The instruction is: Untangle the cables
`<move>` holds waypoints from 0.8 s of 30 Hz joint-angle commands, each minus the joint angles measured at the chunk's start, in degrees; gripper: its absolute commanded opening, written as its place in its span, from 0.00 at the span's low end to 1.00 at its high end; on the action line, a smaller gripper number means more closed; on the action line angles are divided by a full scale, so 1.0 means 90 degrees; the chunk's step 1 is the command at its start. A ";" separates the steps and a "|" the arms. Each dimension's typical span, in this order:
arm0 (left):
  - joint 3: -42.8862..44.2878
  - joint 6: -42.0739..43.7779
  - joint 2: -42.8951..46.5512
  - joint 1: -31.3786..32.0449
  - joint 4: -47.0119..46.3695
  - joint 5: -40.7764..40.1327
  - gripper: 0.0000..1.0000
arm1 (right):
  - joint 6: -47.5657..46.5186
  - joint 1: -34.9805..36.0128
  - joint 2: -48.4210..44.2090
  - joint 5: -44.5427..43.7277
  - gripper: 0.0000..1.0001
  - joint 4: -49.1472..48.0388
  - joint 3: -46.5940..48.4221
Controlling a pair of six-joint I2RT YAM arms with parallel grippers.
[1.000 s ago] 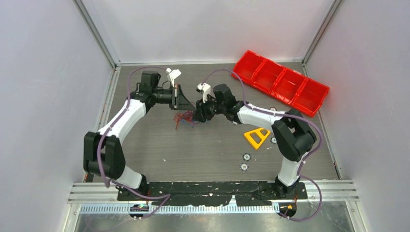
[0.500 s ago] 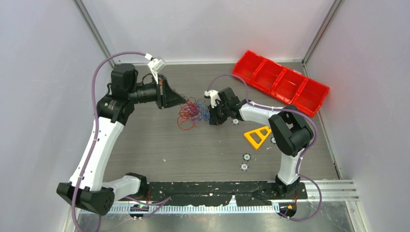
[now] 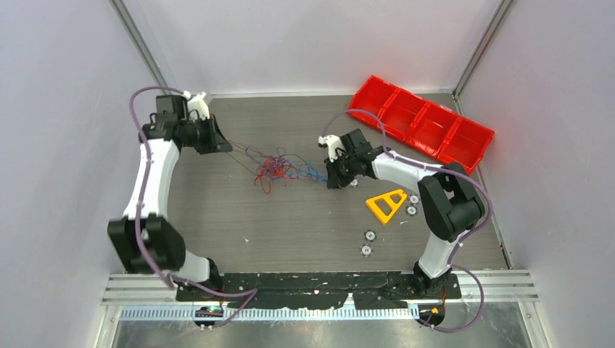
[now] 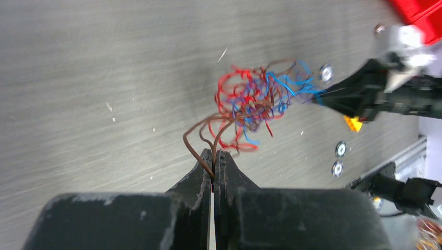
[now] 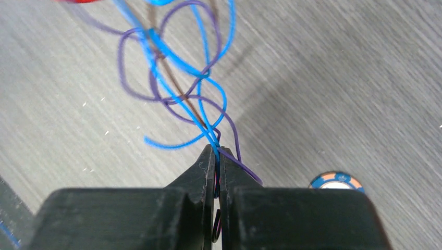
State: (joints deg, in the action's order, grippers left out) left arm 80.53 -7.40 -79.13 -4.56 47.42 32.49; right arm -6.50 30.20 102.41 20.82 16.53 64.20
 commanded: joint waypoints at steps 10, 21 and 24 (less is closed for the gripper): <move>-0.0503 0.0993 -0.1215 -0.0128 0.0205 0.0956 0.87 | -0.0237 0.0028 -0.0963 0.1529 0.80 0.0961 0.0309; -0.2988 -0.0667 -0.0041 0.1023 -0.2687 0.0797 0.85 | 0.0837 0.0318 0.0380 0.0082 0.97 0.0461 0.1976; -0.2674 -0.1197 -0.0760 0.1428 -0.3215 0.0697 0.83 | 0.0920 0.0407 0.0949 -0.0131 0.96 0.0314 0.2261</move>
State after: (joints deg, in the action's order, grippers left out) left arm 53.54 -10.66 -80.53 4.58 31.97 39.70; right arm -1.69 32.67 105.12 24.03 21.45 81.06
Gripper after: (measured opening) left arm 0.843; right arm 0.962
